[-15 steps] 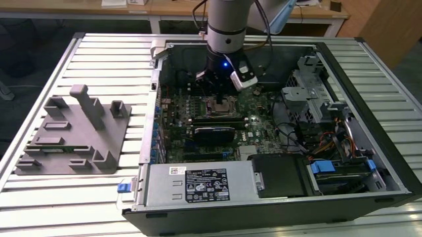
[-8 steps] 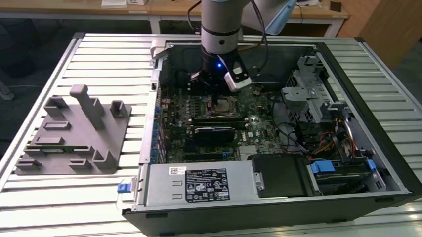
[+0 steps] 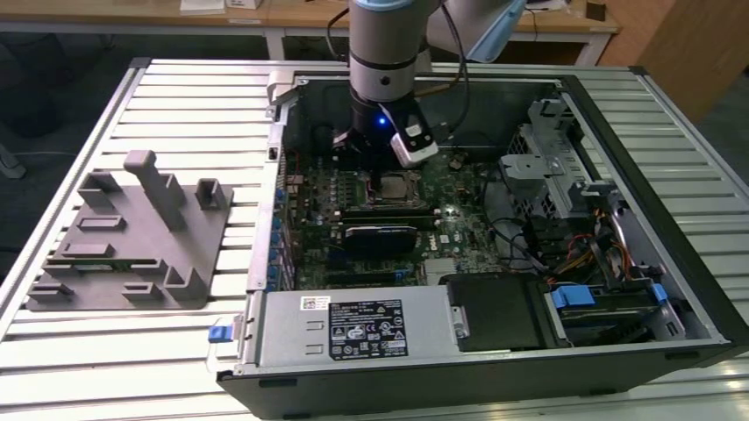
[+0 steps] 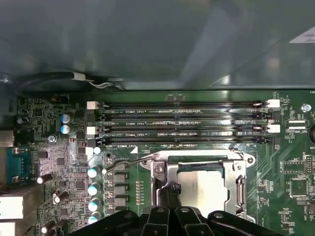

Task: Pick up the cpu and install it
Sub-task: 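Close the cpu cover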

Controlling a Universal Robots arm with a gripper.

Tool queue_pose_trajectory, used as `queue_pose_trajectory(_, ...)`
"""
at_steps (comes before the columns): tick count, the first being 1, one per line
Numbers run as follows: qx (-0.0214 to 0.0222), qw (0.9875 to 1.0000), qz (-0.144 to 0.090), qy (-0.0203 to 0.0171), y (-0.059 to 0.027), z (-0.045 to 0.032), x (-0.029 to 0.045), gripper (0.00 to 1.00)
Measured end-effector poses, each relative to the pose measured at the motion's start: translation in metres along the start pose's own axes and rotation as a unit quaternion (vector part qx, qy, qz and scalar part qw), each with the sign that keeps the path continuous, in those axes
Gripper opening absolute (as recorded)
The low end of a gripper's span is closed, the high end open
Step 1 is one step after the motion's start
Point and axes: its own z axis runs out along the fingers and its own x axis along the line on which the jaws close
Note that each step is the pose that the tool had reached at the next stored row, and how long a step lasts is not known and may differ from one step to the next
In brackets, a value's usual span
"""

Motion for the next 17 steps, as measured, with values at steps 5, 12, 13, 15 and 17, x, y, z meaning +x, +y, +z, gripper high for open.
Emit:
queue_pose_trajectory(5,0.0000,1.0000,-0.001,0.0001,-0.0001,0.0024,0.0005,0.11)
queue_pose_trajectory(12,0.0000,1.0000,-0.001,0.0000,-0.0001,0.0055,0.0013,0.11)
queue_pose_trajectory(13,0.0000,1.0000,-0.001,0.0001,-0.0001,0.0058,0.0014,0.11)
queue_pose_trajectory(15,0.0000,1.0000,-0.002,0.0000,-0.0001,0.0064,0.0017,0.11)
queue_pose_trajectory(17,0.0000,1.0000,-0.002,0.0001,-0.0002,0.0068,0.0019,0.11)
